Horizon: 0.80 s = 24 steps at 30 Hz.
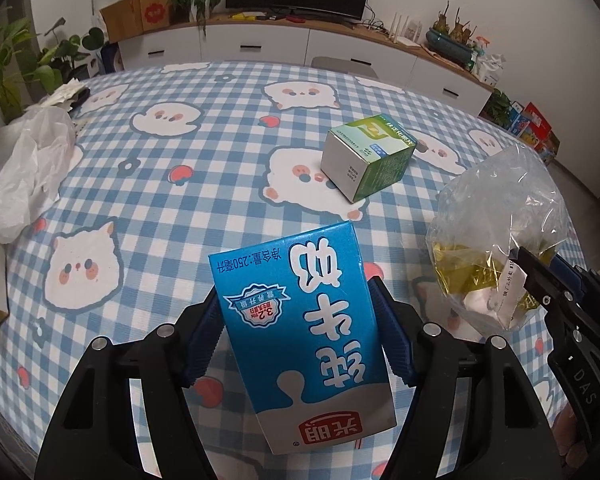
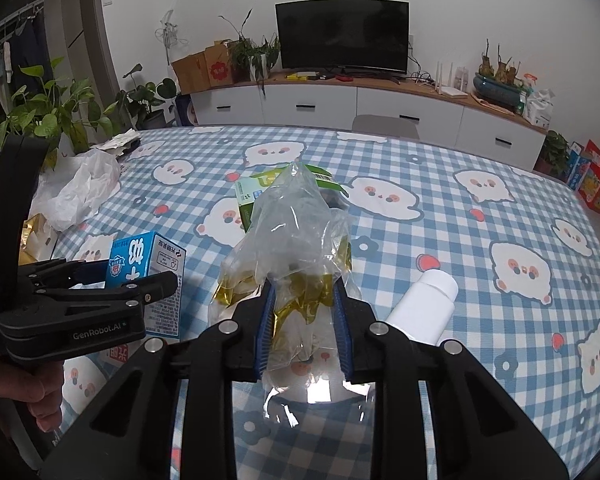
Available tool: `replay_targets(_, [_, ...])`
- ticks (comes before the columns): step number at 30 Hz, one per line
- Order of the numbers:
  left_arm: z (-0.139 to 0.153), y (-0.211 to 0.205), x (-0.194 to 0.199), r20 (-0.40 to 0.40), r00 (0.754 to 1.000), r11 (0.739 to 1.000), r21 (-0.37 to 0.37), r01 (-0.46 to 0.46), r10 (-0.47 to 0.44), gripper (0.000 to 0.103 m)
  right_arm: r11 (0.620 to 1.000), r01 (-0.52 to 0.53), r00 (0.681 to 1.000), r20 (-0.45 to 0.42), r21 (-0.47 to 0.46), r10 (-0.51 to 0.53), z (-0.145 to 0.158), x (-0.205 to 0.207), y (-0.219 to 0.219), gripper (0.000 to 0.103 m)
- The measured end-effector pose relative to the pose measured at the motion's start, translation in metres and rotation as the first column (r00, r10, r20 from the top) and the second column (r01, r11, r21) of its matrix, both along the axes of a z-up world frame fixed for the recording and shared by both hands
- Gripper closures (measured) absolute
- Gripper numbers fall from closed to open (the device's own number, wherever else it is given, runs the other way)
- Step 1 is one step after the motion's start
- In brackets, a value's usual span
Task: Collect trash
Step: 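Lift the milk carton in the left tool and plastic bag in the right tool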
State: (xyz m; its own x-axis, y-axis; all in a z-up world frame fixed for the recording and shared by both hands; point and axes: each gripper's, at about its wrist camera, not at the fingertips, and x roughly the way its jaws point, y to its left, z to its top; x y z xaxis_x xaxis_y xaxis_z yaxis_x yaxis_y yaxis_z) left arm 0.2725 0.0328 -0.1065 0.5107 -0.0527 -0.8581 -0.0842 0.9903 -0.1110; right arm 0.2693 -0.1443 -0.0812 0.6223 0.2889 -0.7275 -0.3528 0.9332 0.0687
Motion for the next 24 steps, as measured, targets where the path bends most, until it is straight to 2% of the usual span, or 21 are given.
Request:
replay_targets(10, [0.026,-0.012,-0.033,0.031,0.998,0.998,0.003,0.057,-0.057,0.036,1.0,0.03,1.0,0.006,-0.006,-0.03,0.018,-0.031,-0.003,0.079])
replay_targets(24, [0.052,-0.012,-0.101,0.042,0.998,0.999,-0.008,0.044,-0.043,0.036,0.998,0.06,0.998,0.006,0.006,-0.06,0.05,-0.089,-0.009,0.079])
